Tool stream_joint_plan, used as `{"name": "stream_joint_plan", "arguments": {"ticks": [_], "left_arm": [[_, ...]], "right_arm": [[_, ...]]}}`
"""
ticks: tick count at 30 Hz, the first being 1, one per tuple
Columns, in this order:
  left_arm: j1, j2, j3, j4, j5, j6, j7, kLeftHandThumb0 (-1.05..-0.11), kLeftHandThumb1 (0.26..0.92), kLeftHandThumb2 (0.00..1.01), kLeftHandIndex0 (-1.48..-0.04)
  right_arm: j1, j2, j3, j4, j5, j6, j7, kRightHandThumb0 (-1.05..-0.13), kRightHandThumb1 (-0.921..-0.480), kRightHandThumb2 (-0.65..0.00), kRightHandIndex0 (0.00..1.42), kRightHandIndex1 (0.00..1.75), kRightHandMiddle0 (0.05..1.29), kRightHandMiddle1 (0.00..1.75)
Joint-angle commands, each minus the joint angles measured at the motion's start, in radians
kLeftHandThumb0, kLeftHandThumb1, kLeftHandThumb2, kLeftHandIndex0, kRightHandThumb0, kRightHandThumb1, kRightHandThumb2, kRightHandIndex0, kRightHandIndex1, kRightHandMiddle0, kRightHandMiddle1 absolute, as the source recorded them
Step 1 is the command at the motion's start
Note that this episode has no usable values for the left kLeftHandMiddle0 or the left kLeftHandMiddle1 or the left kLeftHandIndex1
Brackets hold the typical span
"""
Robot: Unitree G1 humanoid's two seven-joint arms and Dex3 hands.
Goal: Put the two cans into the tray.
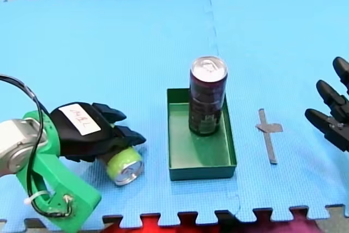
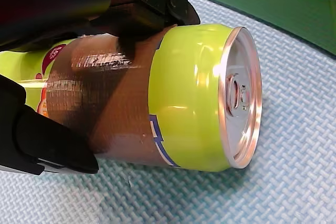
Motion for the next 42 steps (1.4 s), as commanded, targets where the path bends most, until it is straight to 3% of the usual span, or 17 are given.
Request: {"name": "stream_joint_plan", "arguments": {"ticks": [1, 19, 31, 42], "left_arm": [[0.016, -0.011, -0.023, 0.017, 0.023, -0.005, -0.011, -1.048, 0.883, 0.0, -0.51], [0.01, -0.016, -0.061, 0.02, 0.03, -0.003, -0.022, -1.048, 0.903, 0.01, -0.52], [0.016, -0.025, -0.071, 0.017, -0.002, -0.014, -0.067, -1.048, 0.901, 0.0, -0.53], [0.015, -0.028, -0.091, 0.021, 0.034, 0.006, -0.024, -1.048, 0.87, 0.0, -0.53]], "right_arm": [[0.002, -0.002, -0.002, -0.004, 0.002, 0.002, -0.004, -0.774, -0.759, 0.0, 0.42, 0.0, 0.4, 0.0], [0.015, 0.005, 0.004, -0.023, 0.001, -0.001, -0.006, -0.773, -0.757, 0.0, 0.42, 0.0, 0.41, 0.0], [0.031, 0.009, 0.006, -0.043, 0.005, -0.002, -0.003, -0.767, -0.756, 0.0, 0.42, 0.0, 0.41, 0.0], [0.028, 0.009, 0.002, -0.037, 0.007, -0.001, -0.001, -0.758, -0.752, 0.0, 0.42, 0.0, 0.41, 0.0]]}}
